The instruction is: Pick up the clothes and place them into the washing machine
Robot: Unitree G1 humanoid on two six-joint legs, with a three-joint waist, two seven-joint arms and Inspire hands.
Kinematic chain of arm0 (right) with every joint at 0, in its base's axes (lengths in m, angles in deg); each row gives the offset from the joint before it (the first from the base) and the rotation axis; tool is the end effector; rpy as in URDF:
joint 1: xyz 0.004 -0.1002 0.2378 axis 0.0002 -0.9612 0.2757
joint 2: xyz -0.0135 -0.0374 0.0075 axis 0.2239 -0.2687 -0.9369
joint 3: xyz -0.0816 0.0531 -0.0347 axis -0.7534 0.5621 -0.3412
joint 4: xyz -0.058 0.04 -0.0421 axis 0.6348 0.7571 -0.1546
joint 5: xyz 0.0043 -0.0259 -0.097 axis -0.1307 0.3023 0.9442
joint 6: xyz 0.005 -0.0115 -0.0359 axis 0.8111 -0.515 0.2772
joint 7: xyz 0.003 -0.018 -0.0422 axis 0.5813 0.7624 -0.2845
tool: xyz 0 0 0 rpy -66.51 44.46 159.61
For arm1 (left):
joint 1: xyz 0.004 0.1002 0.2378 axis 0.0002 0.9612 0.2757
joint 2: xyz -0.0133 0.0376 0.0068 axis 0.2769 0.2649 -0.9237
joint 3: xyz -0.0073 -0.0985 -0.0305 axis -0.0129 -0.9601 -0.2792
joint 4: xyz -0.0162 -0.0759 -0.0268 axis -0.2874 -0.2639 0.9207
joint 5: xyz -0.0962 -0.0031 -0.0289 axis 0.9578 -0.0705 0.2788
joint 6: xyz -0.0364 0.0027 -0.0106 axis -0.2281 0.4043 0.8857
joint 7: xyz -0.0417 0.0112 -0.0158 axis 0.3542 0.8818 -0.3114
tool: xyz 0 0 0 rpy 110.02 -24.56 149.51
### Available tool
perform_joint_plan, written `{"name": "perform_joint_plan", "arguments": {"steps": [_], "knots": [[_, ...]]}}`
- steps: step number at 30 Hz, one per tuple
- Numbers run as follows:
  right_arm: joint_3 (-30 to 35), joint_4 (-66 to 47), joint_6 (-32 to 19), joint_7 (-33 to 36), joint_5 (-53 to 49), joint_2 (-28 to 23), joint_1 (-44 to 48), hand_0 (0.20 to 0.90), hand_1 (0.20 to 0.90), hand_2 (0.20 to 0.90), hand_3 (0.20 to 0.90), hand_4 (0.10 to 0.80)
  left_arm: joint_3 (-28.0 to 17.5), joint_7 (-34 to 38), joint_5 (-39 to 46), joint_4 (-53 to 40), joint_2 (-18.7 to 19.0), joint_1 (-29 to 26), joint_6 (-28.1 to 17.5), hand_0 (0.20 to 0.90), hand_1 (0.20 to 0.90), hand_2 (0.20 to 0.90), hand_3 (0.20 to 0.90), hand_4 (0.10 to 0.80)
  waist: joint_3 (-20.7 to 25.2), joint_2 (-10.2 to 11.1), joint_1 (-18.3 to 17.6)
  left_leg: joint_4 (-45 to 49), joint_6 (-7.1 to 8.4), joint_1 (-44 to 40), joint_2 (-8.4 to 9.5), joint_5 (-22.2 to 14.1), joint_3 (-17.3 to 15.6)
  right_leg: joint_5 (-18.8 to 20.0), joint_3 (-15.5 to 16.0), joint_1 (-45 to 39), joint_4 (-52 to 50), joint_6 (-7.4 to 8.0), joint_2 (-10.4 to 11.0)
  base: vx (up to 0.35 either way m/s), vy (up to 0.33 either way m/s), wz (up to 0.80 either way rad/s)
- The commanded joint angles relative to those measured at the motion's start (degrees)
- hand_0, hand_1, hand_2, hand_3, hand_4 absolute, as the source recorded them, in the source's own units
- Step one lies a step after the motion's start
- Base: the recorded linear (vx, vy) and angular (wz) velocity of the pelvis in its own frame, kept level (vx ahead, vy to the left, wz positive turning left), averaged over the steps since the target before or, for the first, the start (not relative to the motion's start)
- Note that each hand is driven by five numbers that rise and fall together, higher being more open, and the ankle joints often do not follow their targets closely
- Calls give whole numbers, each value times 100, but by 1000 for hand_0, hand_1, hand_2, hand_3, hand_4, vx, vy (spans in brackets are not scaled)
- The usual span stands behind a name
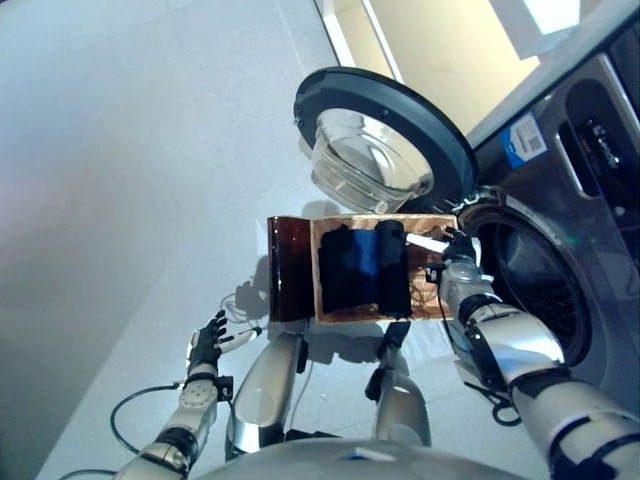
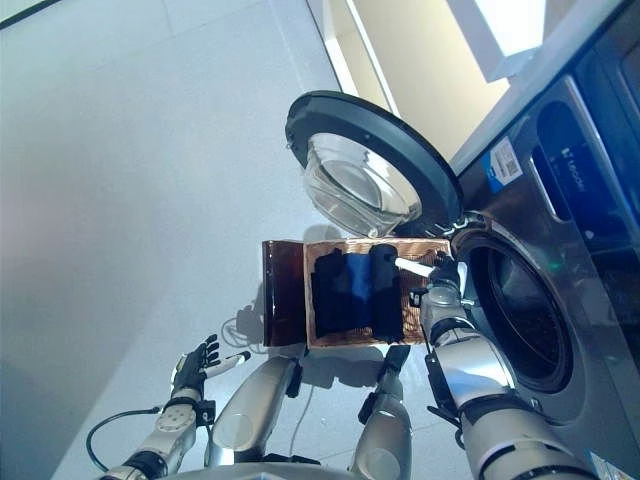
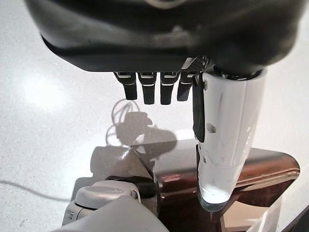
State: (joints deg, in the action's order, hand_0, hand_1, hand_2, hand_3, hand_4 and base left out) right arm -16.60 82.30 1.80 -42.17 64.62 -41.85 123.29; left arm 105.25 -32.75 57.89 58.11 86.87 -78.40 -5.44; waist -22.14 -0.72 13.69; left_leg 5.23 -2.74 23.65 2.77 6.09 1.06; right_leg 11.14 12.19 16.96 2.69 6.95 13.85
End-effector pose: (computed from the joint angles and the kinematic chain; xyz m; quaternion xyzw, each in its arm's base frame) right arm 0.2958 -0.2239 0.0175 -0.1111 0.2724 -0.2267 0.9285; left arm 0.1391 0.2002 -0.0899 0.0795 0.3338 0.1256 0.9308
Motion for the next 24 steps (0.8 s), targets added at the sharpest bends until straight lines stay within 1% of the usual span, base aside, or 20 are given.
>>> {"name": "perform_joint_plan", "arguments": {"steps": [1,2,3,5,6,7,8,9,10,11,14,16,18,20,21,24], "knots": [[-142,20,-51,253,254,-331,323,900,900,900,900,800,-215,360,-193,-434,315,21,-257,900,900,900,900,800,-95,-245,259,-5,553,296,-170,128,199,-642,-20,-20,-811,-12,15,2,-3,13],[-154,8,-63,305,289,-317,323,900,900,900,900,800,-239,421,-197,-589,323,40,-290,900,900,900,900,800,-116,-241,279,-9,550,319,-167,134,212,-650,-14,2,-824,-14,18,0,13,10],[-129,8,-51,364,261,-323,320,900,900,900,900,800,-262,537,-248,-937,334,61,-337,900,900,900,900,800,-154,-256,321,-3,548,364,-155,137,219,-665,0,43,-847,-22,23,0,12,6],[-124,18,-50,384,251,-325,325,900,900,900,900,800,-274,598,-280,-1083,341,68,-351,900,900,900,900,800,-170,-258,344,17,547,402,-152,135,226,-677,23,66,-869,-24,31,0,0,0],[-117,23,-52,426,225,-327,329,900,900,900,900,800,-257,699,-421,-1322,390,59,-403,900,900,900,900,800,-192,-270,374,23,545,429,-150,129,229,-689,38,91,-889,-23,43,9,9,7],[-105,31,-58,496,180,-342,350,900,900,900,900,800,-232,832,-622,-1751,463,46,-450,900,900,900,900,800,-223,-290,404,64,549,504,-129,120,245,-716,58,154,-939,-24,64,11,13,5],[-105,30,-58,496,180,-341,350,900,900,900,900,800,-232,832,-622,-1751,463,47,-450,900,900,900,900,800,-222,-290,404,65,549,505,-129,120,245,-717,58,155,-939,-24,64,23,26,6],[-98,35,-74,538,137,-354,350,900,900,900,900,800,-271,876,-614,-2045,499,7,-512,900,900,900,900,800,-242,-319,433,69,553,553,-113,117,244,-736,59,201,-971,-29,86,13,10,5],[-99,35,-74,538,137,-353,350,900,900,900,900,800,-272,877,-615,-2048,499,9,-510,900,900,900,900,800,-240,-318,433,70,553,557,-113,117,244,-737,58,205,-973,-29,87,36,21,8],[-106,63,-50,575,130,-377,348,900,900,900,900,800,-357,900,-517,-2558,491,-6,-616,900,900,900,900,800,-247,-360,462,80,553,626,-91,118,245,-756,63,261,-1006,-34,110,35,19,5],[-66,83,-14,610,125,-440,358,900,900,900,900,800,-477,934,-412,-3184,444,-18,-761,900,900,900,900,800,-236,-408,486,80,548,700,-66,107,248,-786,78,330,-1033,-34,144,39,26,10],[-54,82,-9,614,105,-461,373,900,900,900,900,800,-491,926,-404,-3340,438,-36,-788,900,900,900,900,800,-237,-424,494,86,543,730,-53,105,244,-793,75,352,-1042,-37,156,9,9,4],[-57,121,39,641,118,-536,443,900,900,900,900,800,-586,960,-383,-3828,382,-64,-884,900,900,900,900,800,-241,-473,529,102,514,806,-21,86,236,-798,62,427,-1079,-39,198,42,38,-1],[-57,109,32,650,120,-549,438,900,900,900,900,800,-606,961,-377,-3944,365,-64,-914,900,900,900,900,800,-234,-485,533,102,504,823,-12,80,223,-797,55,444,-1077,-37,211,48,34,-3],[-75,102,41,660,134,-571,433,900,900,900,900,800,-640,964,-428,-4299,349,-70,-960,900,900,900,900,800,-218,-510,550,104,496,869,9,69,222,-787,42,470,-1065,-28,236,55,32,-2],[-64,163,69,679,152,-593,435,900,900,900,900,800,-674,945,-384,-4532,278,-62,-1016,900,900,900,900,800,-163,-540,579,119,488,927,51,46,230,-809,51,491,-1066,-19,277,70,26,1]]}}
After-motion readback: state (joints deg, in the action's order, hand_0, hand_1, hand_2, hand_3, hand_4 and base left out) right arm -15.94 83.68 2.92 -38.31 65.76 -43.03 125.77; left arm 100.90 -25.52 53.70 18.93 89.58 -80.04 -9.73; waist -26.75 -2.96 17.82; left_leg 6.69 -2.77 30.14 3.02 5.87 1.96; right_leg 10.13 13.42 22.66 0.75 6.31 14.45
